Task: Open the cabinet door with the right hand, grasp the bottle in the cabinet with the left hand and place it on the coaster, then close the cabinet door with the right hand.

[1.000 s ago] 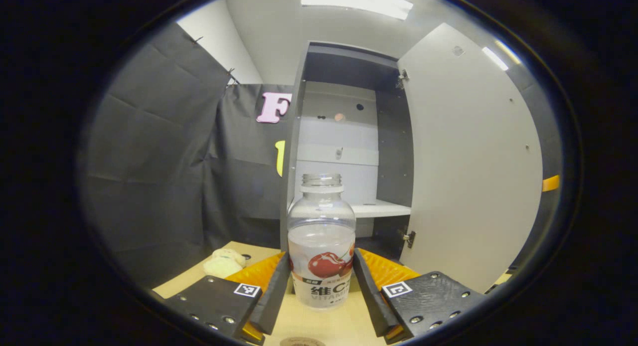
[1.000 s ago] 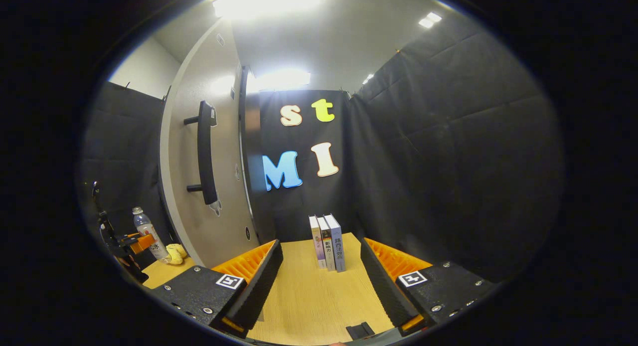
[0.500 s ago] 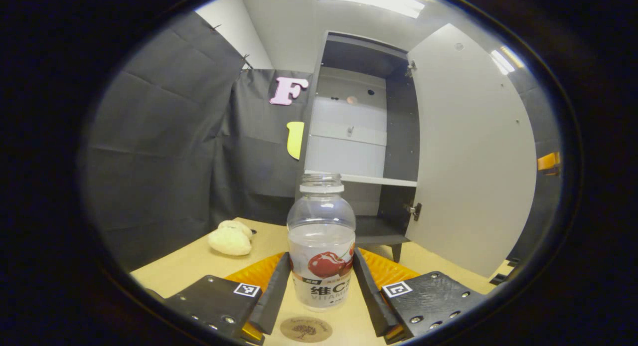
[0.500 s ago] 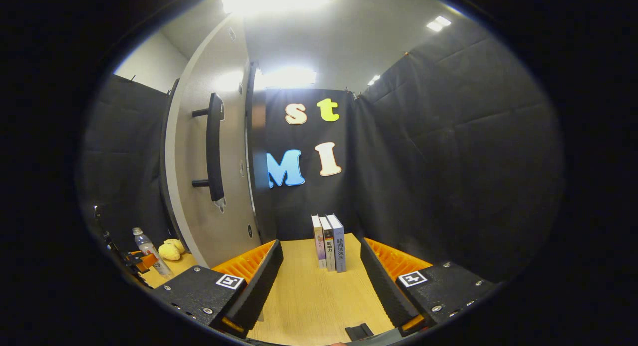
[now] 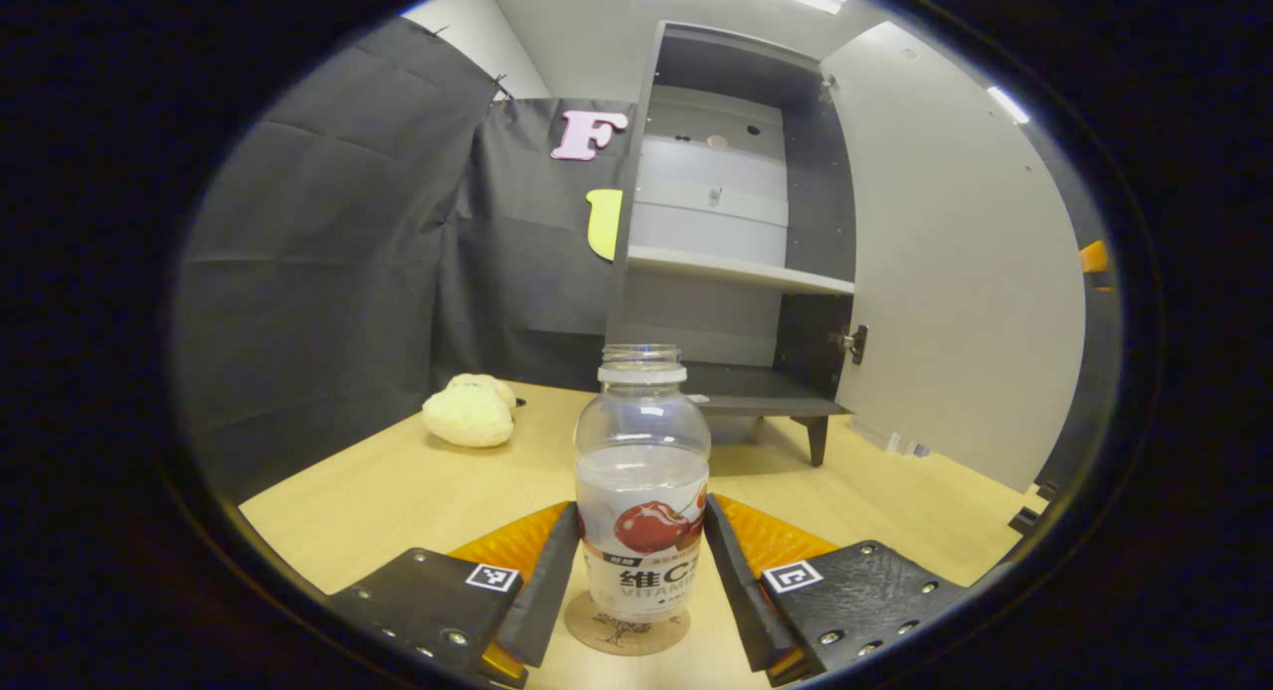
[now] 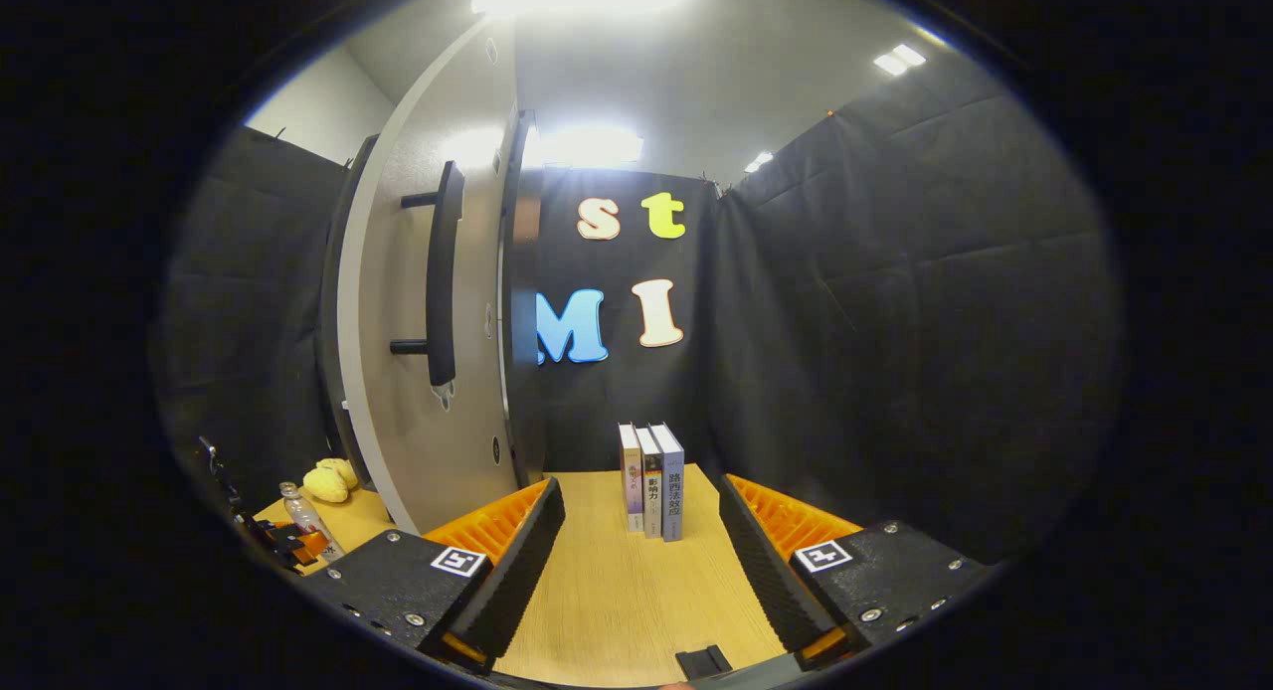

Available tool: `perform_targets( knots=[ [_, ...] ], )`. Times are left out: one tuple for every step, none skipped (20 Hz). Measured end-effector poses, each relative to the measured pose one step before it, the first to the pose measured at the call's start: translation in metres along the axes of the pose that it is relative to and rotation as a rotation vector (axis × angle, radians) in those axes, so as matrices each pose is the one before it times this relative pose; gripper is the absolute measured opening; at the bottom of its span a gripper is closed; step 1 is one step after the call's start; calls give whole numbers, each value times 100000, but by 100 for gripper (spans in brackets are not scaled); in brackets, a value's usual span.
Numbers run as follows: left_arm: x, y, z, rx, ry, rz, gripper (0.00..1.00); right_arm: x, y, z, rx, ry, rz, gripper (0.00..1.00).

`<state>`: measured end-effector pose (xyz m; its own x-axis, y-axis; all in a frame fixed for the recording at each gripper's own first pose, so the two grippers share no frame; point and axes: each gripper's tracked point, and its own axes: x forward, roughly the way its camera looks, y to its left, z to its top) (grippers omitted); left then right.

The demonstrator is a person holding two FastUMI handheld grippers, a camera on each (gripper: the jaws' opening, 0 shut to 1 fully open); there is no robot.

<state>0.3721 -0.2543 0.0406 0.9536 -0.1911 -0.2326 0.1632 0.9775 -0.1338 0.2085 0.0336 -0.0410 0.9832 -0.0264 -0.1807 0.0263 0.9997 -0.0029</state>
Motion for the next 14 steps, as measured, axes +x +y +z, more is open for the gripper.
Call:
perform_targets(
  knots=[
    [-157, -68, 29, -53, 1106, 343, 73, 107, 68, 9, -625, 70, 43, 96],
    [-79, 87, 70, 302, 953, 439, 73, 56, 115, -19, -653, 115, 174, 96],
    [225, 13, -242, 350, 919, 324, 77, 148, 175, 18, -564, -35, 235, 96],
    [91, -42, -162, 35, 962, 280, 74, 1, 124, -9, -496, 46, 177, 96],
    [-206, -3, 298, 243, -956, 505, 74, 122, 141, -92, -439, 92, 257, 96],
    [312, -130, -220, -159, -268, 31, 75, 95, 200, -53, -362, 213, 311, 96],
    [-80, 57, -124, -59, 346, 160, 75, 88, 200, -77, -325, 231, 397, 96],
    [134, 10, -9, 38, 259, 188, 75, 25, 146, -20, -342, 125, 425, 97],
    [34, -27, -8, 316, 902, 151, 75, 98, 79, -23, -302, -69, 219, 97],
    [35, 32, 136, 623, 712, 285, 75, 56, 57, 123, -160, -337, 230, 96],
    [-72, 37, 245, 798, 546, 654, 75, 144, 98, 13, 37, -166, 327, 97],
    [80, 45, -58, 675, 185, 588, 75, 32, 51, 70, 170, -98, 346, 97],
    [35, 14, 120, 685, -542, 404, 84, 56, 50, -12, 305, -52, 336, 97],
    [-145, -51, 444, 1027, -717, 669, 81, 109, -34, 175, 506, -289, 277, 97]
  ],
)
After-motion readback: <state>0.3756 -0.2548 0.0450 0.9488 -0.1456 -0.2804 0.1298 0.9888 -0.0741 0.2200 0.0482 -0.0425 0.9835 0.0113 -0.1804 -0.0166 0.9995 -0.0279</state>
